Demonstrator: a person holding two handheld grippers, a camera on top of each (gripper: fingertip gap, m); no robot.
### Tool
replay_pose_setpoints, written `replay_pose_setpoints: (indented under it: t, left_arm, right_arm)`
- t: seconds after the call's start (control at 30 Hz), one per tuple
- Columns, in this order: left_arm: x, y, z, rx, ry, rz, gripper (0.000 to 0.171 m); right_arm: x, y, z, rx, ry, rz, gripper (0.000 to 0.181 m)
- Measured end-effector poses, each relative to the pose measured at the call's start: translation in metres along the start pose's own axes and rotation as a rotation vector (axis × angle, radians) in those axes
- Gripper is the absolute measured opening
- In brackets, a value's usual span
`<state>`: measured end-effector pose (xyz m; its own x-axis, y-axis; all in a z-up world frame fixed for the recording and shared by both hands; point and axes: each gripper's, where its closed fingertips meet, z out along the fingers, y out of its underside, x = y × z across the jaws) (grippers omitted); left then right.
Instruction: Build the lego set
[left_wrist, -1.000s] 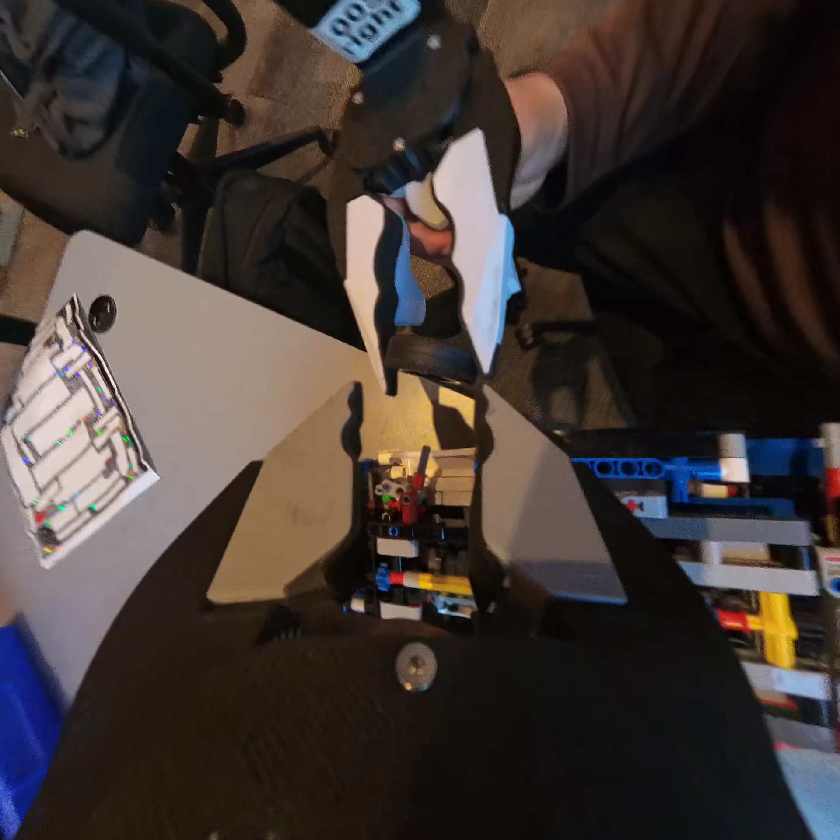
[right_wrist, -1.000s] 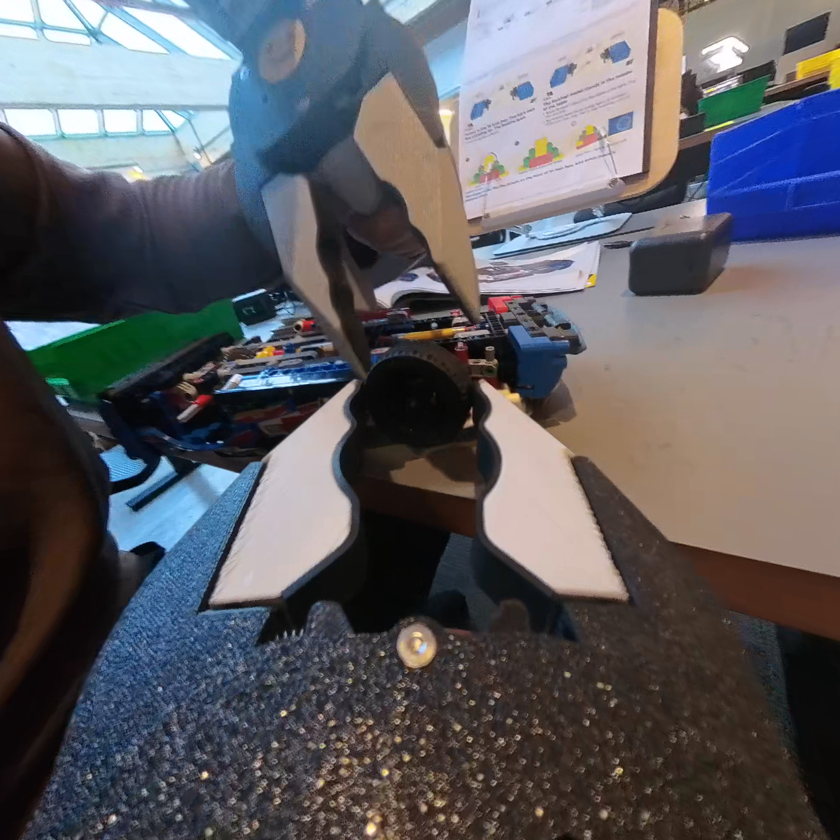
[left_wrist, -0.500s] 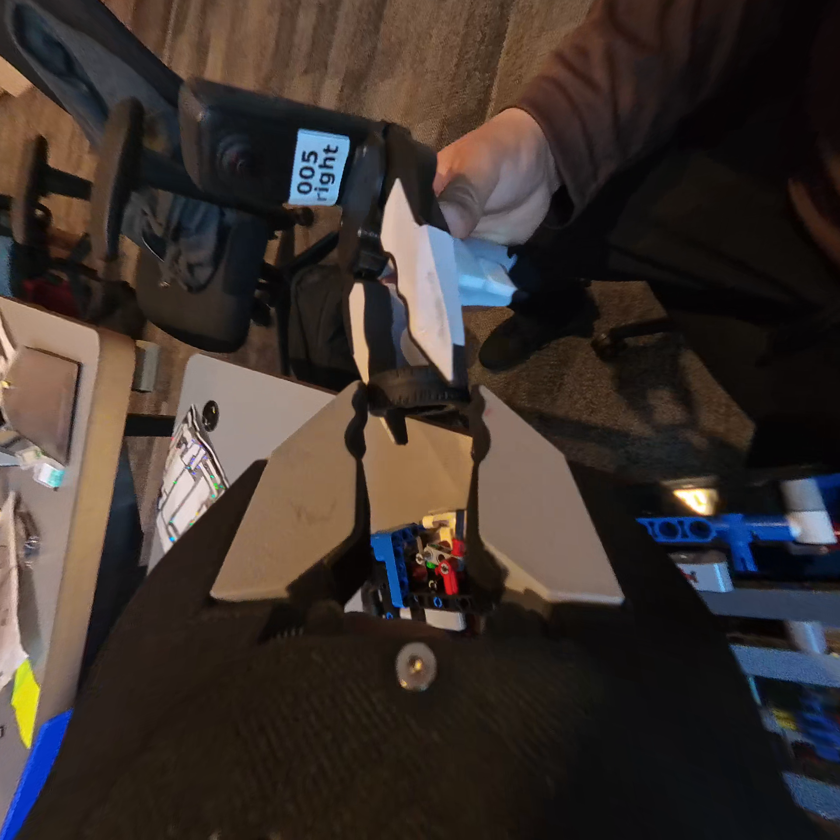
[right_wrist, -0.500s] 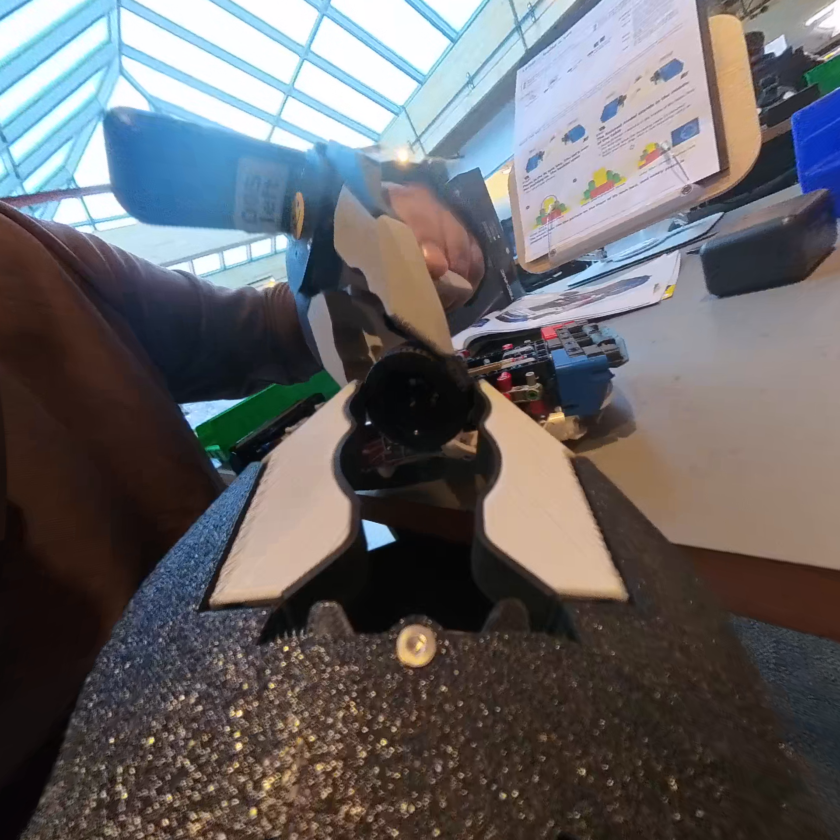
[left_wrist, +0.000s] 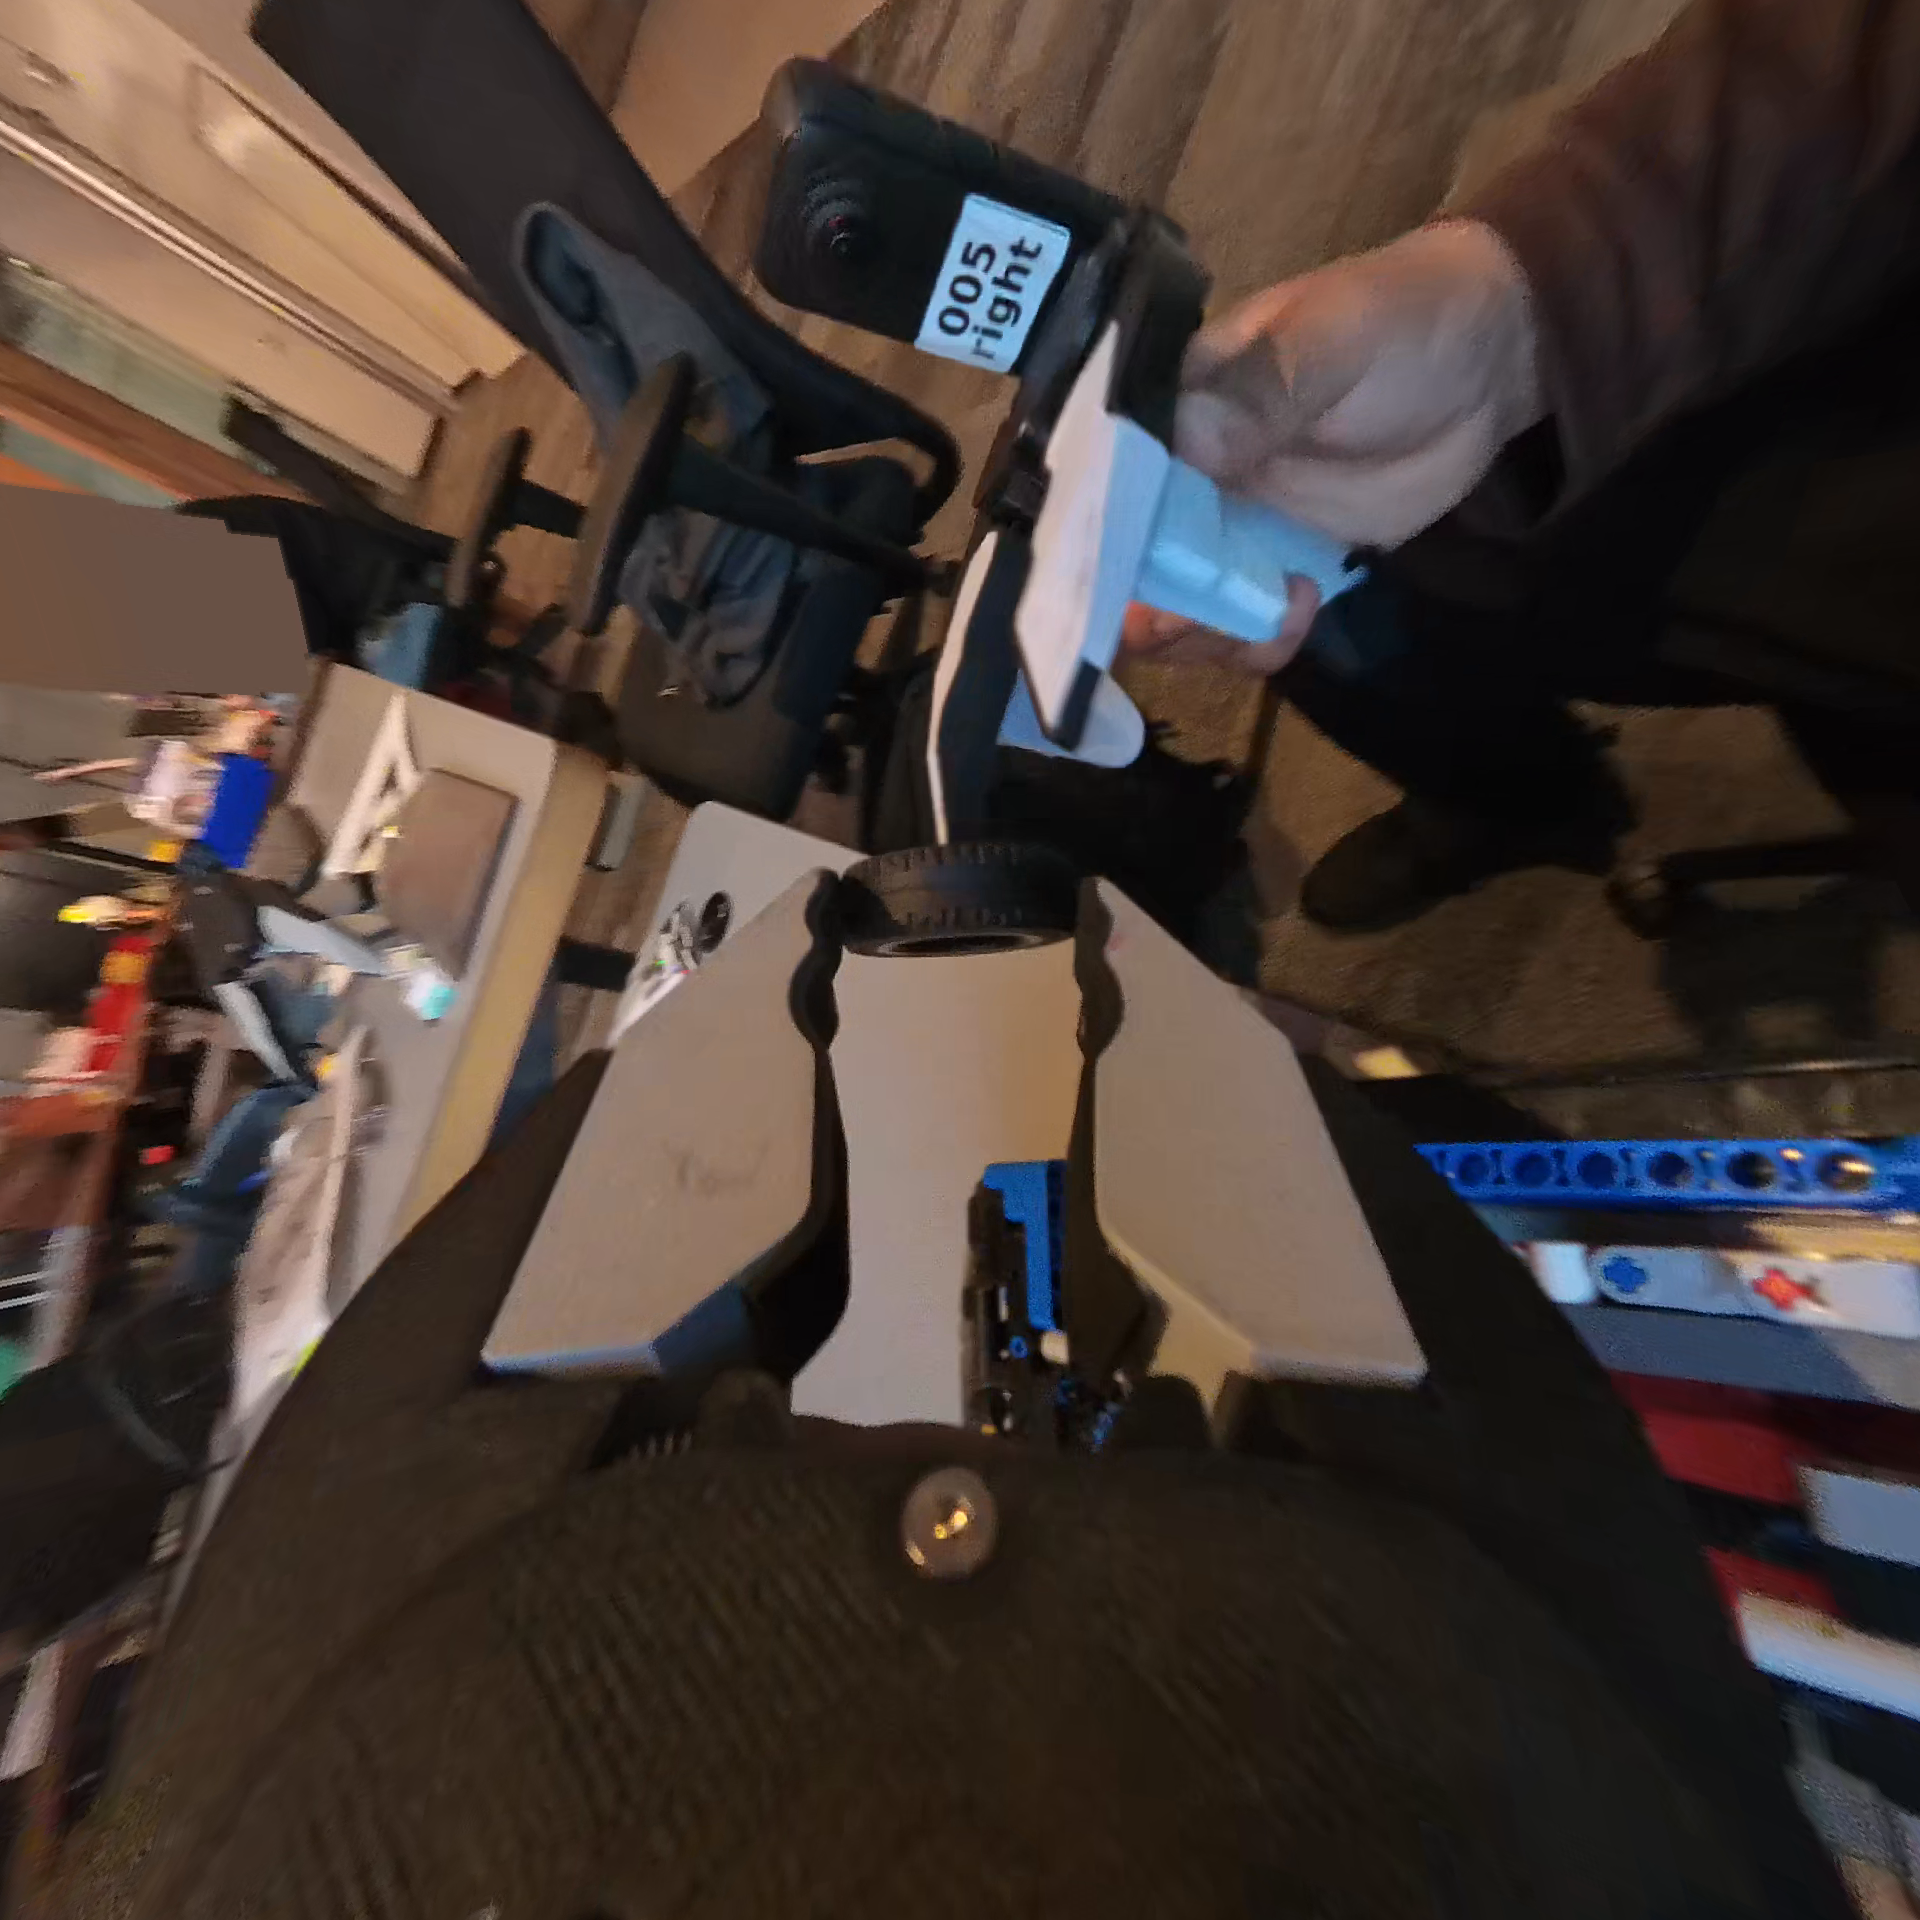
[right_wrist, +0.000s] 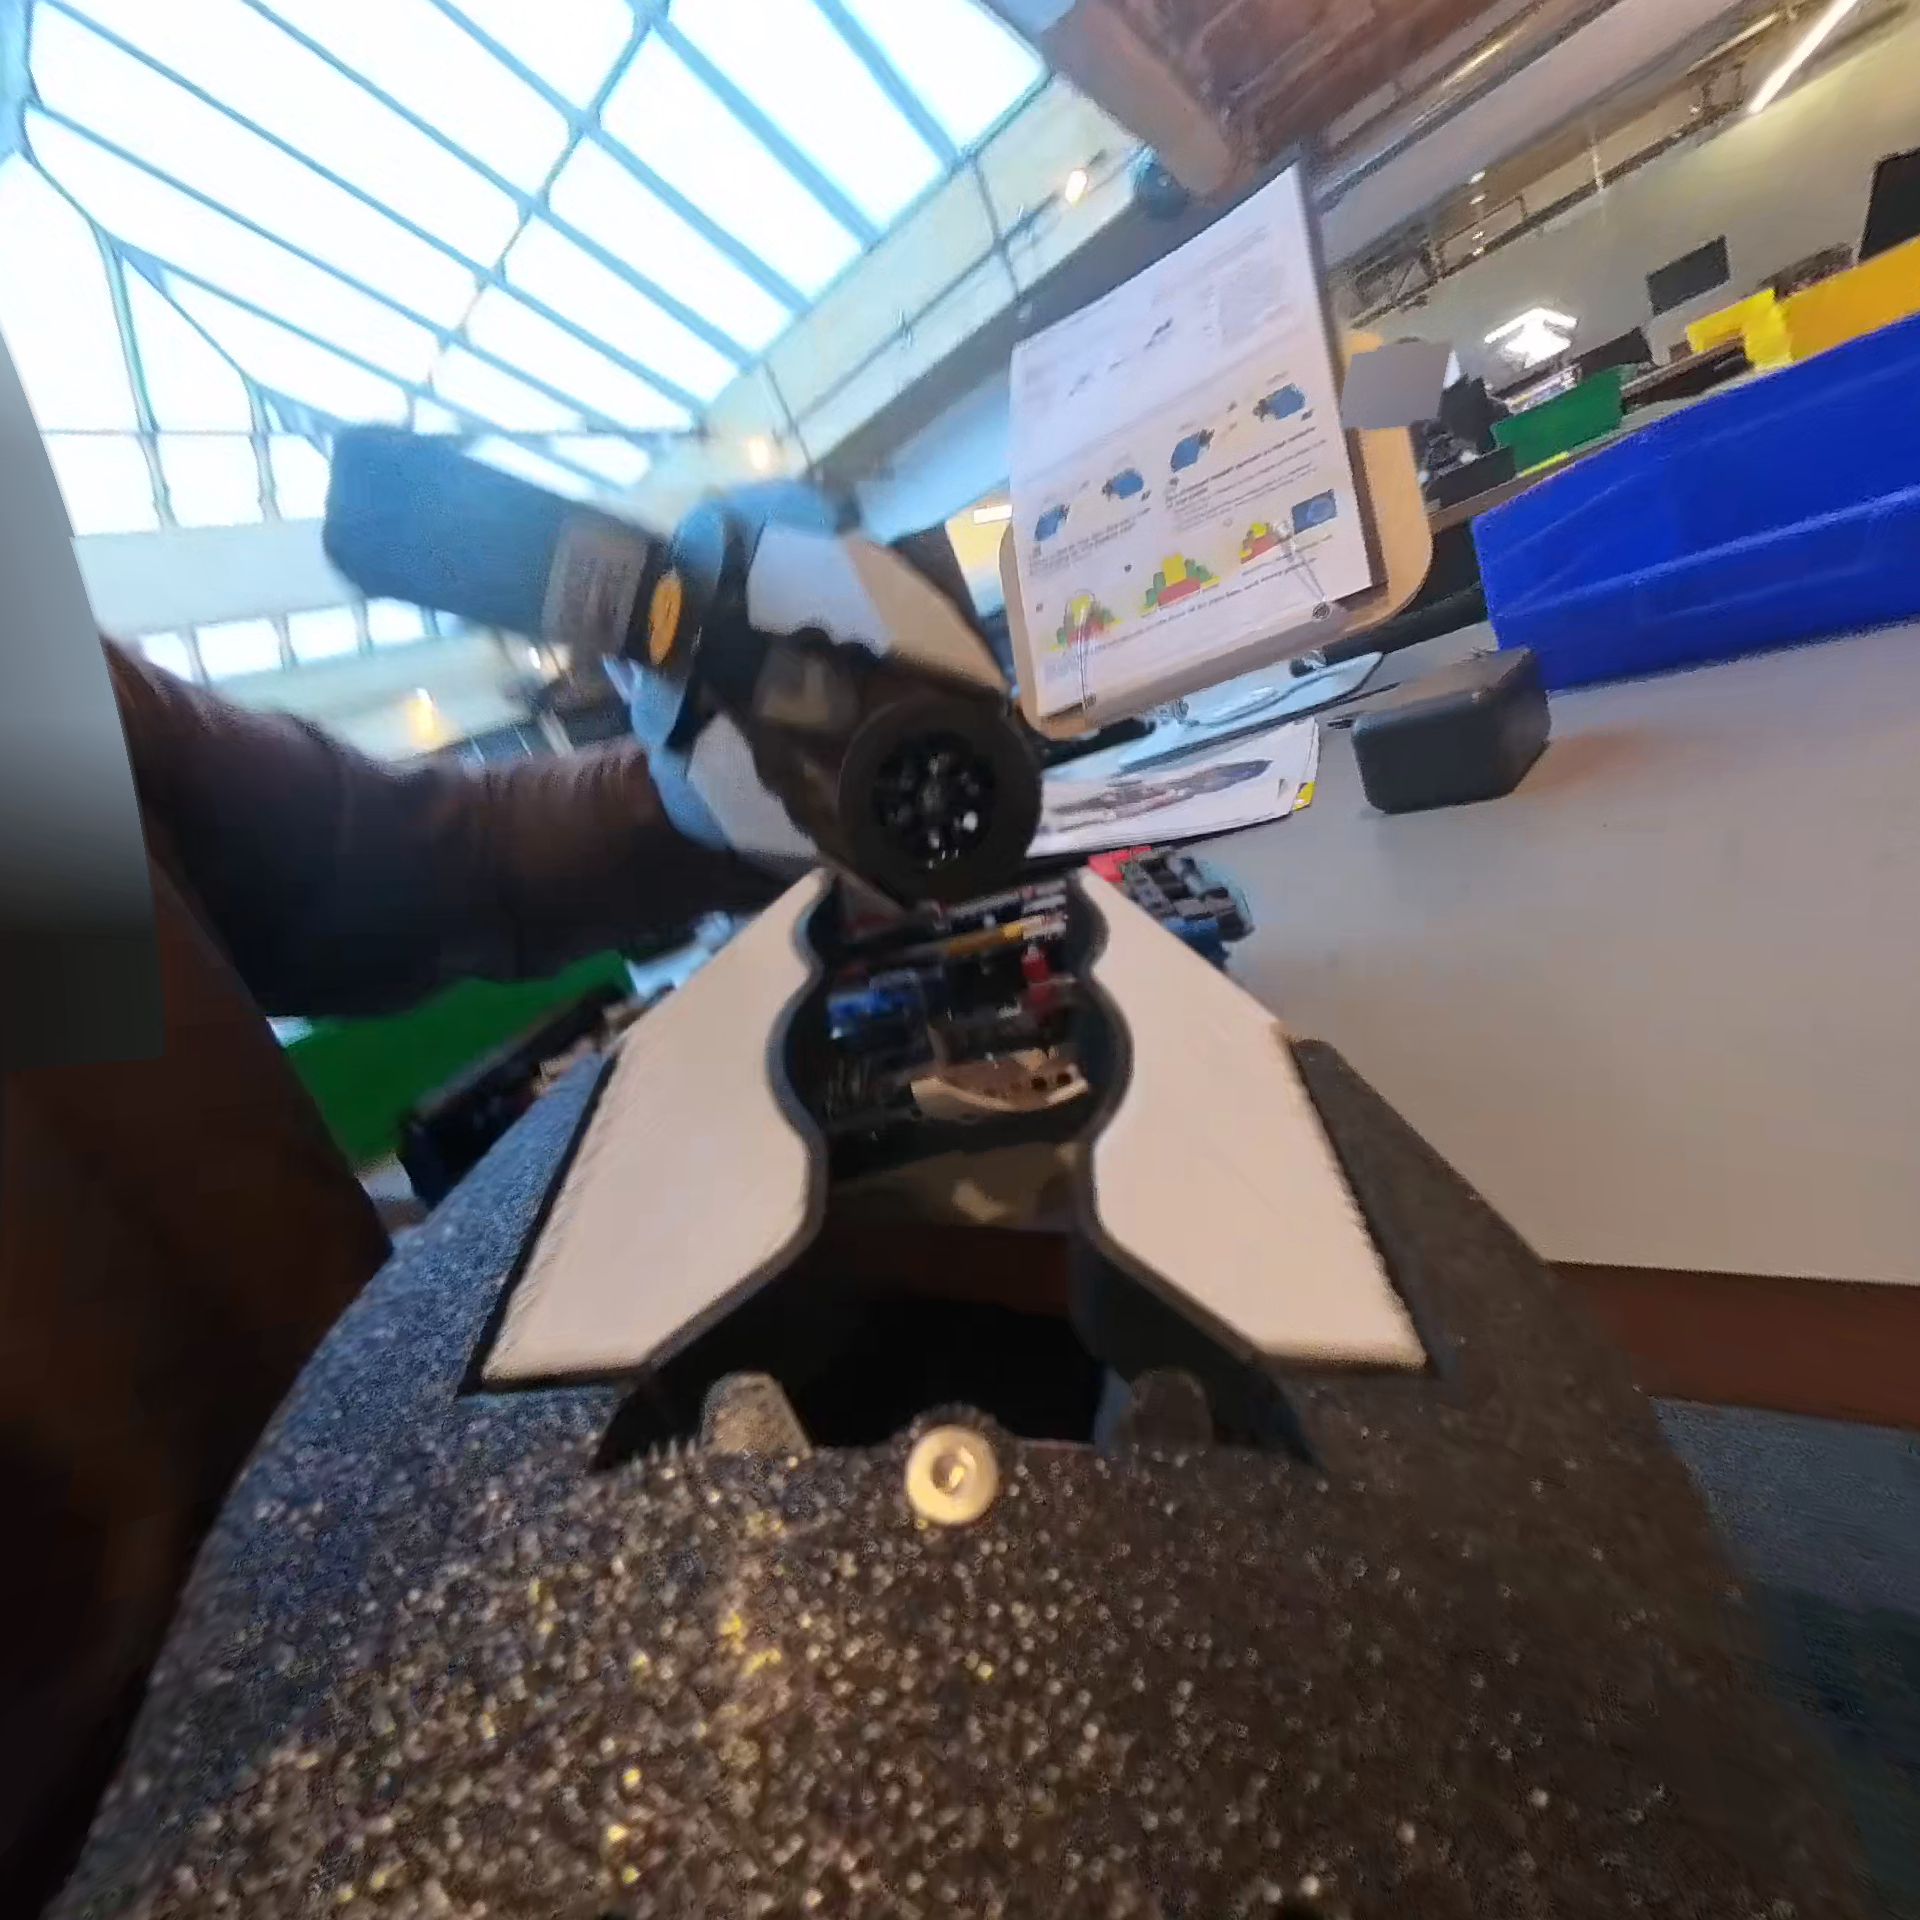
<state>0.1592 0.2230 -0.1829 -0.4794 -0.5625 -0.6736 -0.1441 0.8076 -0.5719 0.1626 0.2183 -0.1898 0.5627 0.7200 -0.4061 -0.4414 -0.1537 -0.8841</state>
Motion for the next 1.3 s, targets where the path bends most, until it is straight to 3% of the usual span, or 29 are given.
replay_pose_setpoints:
  t: [0.07, 0.3, 0.73, 1.3]
  left_arm:
    - [-0.003, -0.002, 0.000, -0.005, -0.075, 0.062, 0.042]
    - [-0.007, -0.002, 0.001, -0.039, -0.236, 0.209, 0.042]
    - [-0.002, -0.011, 0.000, -0.094, -0.395, 0.540, 0.043]
    - [-0.003, -0.020, -0.008, -0.081, -0.534, 0.697, 0.042]
  right_arm:
    - [0.003, -0.009, -0.001, 0.049, 0.018, 0.050, 0.049]
    - [-0.002, -0.011, 0.013, 0.012, 0.133, -0.030, 0.042]
    - [-0.012, -0.016, 0.021, 0.006, 0.149, -0.049, 0.040]
    - [-0.020, -0.014, 0.025, -0.019, 0.149, -0.130, 0.040]
